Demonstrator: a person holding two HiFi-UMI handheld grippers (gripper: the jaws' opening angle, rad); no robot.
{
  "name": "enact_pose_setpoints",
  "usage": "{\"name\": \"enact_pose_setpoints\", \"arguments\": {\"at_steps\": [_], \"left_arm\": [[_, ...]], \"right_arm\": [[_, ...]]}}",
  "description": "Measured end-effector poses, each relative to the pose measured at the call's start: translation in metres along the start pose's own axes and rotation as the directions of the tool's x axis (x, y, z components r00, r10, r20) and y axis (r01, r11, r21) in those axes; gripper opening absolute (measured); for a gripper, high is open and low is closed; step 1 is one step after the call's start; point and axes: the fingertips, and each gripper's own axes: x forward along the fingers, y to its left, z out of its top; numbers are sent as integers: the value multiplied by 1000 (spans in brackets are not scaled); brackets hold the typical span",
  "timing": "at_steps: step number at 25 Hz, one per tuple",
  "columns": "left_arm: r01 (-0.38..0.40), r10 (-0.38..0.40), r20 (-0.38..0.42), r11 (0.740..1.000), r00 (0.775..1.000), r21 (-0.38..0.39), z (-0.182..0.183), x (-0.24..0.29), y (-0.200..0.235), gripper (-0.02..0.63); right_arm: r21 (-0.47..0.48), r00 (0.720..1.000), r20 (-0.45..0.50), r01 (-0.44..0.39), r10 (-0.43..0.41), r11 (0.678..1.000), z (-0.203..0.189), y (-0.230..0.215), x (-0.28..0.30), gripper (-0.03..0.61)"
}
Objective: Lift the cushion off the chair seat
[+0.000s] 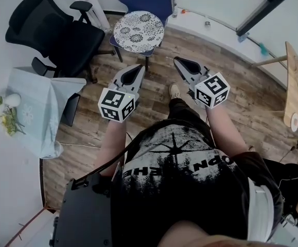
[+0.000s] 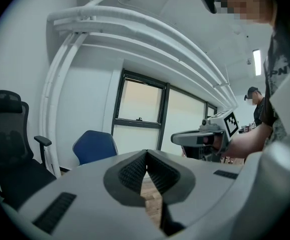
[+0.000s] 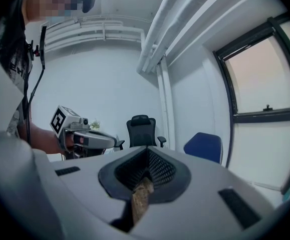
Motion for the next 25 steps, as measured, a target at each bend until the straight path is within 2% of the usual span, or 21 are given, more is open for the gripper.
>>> {"name": "enact_pose_setpoints", "arguments": {"at_steps": [6, 15, 25], "left_arm": [[-26, 26, 0, 1000, 1000, -10, 12, 35, 23, 15], [-62, 62, -16, 998, 998, 0, 48, 107, 56, 15], [-124, 124, -14, 992, 992, -14, 70, 183, 94, 15]], "right_arm": [[-4, 1000, 5, -31, 31, 1000, 11, -35, 24, 18], [1, 996, 22, -91, 91, 996, 38, -107, 63, 18], [12, 988, 11, -154, 154, 988, 51, -191, 103, 18]]}}
